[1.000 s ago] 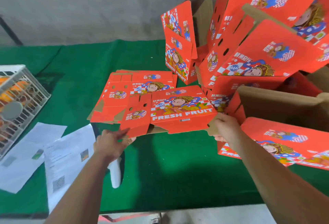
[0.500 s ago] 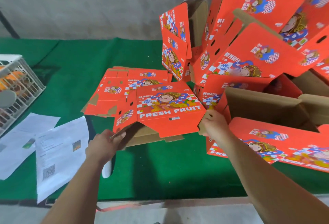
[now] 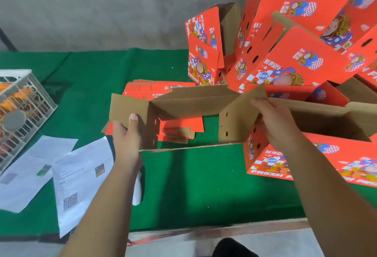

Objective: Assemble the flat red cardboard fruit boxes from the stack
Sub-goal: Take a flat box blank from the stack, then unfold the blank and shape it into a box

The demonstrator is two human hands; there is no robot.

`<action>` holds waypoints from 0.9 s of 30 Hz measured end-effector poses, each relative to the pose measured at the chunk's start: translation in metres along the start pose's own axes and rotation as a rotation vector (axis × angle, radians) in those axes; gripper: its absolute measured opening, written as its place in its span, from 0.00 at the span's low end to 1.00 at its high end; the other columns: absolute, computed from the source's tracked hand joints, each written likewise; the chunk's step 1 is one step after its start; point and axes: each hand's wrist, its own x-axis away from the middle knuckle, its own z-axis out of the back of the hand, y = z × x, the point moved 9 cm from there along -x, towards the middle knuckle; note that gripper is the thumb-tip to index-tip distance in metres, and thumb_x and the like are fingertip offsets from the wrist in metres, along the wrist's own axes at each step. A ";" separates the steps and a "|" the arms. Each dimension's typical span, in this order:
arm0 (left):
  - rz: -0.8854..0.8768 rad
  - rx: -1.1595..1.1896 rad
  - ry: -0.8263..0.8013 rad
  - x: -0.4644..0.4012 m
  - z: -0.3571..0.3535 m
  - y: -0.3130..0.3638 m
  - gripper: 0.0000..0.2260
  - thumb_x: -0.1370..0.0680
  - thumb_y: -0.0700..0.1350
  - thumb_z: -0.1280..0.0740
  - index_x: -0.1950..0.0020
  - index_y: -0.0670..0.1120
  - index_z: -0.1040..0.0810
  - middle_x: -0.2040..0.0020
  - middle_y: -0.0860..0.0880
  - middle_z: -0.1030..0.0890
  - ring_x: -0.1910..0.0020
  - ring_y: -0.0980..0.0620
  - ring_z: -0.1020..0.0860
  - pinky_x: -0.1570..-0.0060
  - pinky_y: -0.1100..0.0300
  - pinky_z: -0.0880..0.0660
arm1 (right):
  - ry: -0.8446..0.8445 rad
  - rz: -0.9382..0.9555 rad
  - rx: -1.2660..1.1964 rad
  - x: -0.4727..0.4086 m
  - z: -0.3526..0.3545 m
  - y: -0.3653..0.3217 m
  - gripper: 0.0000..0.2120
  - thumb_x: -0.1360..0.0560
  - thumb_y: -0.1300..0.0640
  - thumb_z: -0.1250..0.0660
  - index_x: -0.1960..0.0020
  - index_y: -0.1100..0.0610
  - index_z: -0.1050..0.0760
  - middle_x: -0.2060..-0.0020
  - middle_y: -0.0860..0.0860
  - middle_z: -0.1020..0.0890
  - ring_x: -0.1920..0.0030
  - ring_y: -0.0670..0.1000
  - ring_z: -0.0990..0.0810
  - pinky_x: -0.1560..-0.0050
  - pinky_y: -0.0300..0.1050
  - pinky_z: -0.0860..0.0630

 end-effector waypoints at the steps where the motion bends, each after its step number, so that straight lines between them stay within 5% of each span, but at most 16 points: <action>1: 0.022 0.073 0.018 0.000 -0.003 -0.001 0.04 0.17 0.48 0.36 0.45 0.49 0.24 0.53 0.52 0.18 0.57 0.56 0.20 0.58 0.62 0.21 | -0.027 0.014 0.054 0.002 -0.001 -0.002 0.22 0.37 0.38 0.28 0.45 0.45 0.15 0.50 0.48 0.12 0.51 0.52 0.12 0.46 0.54 0.18; 4: 0.122 0.250 0.030 -0.004 -0.012 -0.009 0.10 0.16 0.38 0.39 0.35 0.41 0.25 0.50 0.47 0.18 0.58 0.52 0.19 0.56 0.56 0.20 | -0.060 0.094 0.204 0.011 -0.007 -0.009 0.07 0.25 0.49 0.30 0.55 0.47 0.14 0.60 0.52 0.16 0.61 0.54 0.19 0.57 0.46 0.26; 7: 0.236 0.278 0.101 0.001 -0.017 -0.016 0.03 0.17 0.38 0.39 0.45 0.44 0.26 0.55 0.45 0.21 0.60 0.48 0.23 0.57 0.52 0.23 | -0.033 0.065 0.173 0.017 -0.005 0.001 0.09 0.19 0.57 0.33 0.55 0.51 0.16 0.58 0.57 0.17 0.57 0.55 0.22 0.55 0.48 0.28; 13: 0.400 0.337 0.138 0.003 -0.032 -0.005 0.09 0.18 0.38 0.38 0.54 0.50 0.32 0.58 0.48 0.23 0.68 0.49 0.24 0.54 0.42 0.22 | 0.118 0.135 -0.058 0.014 0.021 -0.017 0.10 0.17 0.65 0.37 0.39 0.54 0.33 0.52 0.53 0.20 0.59 0.48 0.20 0.65 0.39 0.23; 17: 0.477 0.375 0.081 0.005 -0.043 -0.006 0.08 0.21 0.34 0.39 0.50 0.47 0.28 0.66 0.47 0.22 0.77 0.50 0.24 0.65 0.51 0.21 | 0.135 0.212 -0.025 0.008 0.024 -0.022 0.17 0.18 0.75 0.45 0.49 0.53 0.39 0.55 0.52 0.29 0.60 0.46 0.27 0.63 0.34 0.26; 20: 0.362 0.364 0.107 0.007 -0.039 -0.005 0.13 0.20 0.30 0.43 0.56 0.47 0.29 0.73 0.52 0.23 0.79 0.55 0.25 0.75 0.63 0.25 | 0.112 0.280 0.199 0.003 0.023 -0.015 0.06 0.16 0.63 0.41 0.41 0.59 0.35 0.49 0.54 0.27 0.52 0.49 0.24 0.50 0.41 0.23; 22: 0.303 0.348 0.147 0.005 -0.037 -0.003 0.13 0.20 0.30 0.44 0.49 0.46 0.26 0.68 0.51 0.22 0.76 0.55 0.25 0.75 0.64 0.26 | 0.076 0.521 0.417 0.013 0.016 -0.010 0.12 0.15 0.67 0.42 0.33 0.62 0.38 0.47 0.47 0.25 0.48 0.43 0.23 0.42 0.44 0.27; 25: 0.191 0.301 0.242 0.000 -0.029 0.002 0.23 0.20 0.30 0.44 0.27 0.48 0.33 0.57 0.51 0.24 0.73 0.60 0.23 0.74 0.68 0.26 | 0.110 0.556 0.538 0.016 0.019 0.010 0.07 0.15 0.57 0.40 0.43 0.50 0.24 0.52 0.38 0.20 0.49 0.39 0.22 0.43 0.48 0.27; 27: 0.099 0.261 0.280 0.001 -0.022 0.009 0.27 0.20 0.30 0.44 0.24 0.50 0.37 0.56 0.51 0.25 0.71 0.62 0.24 0.70 0.69 0.26 | 0.037 0.427 0.528 0.012 0.017 0.020 0.19 0.20 0.36 0.42 0.50 0.45 0.15 0.56 0.41 0.14 0.52 0.41 0.16 0.47 0.49 0.24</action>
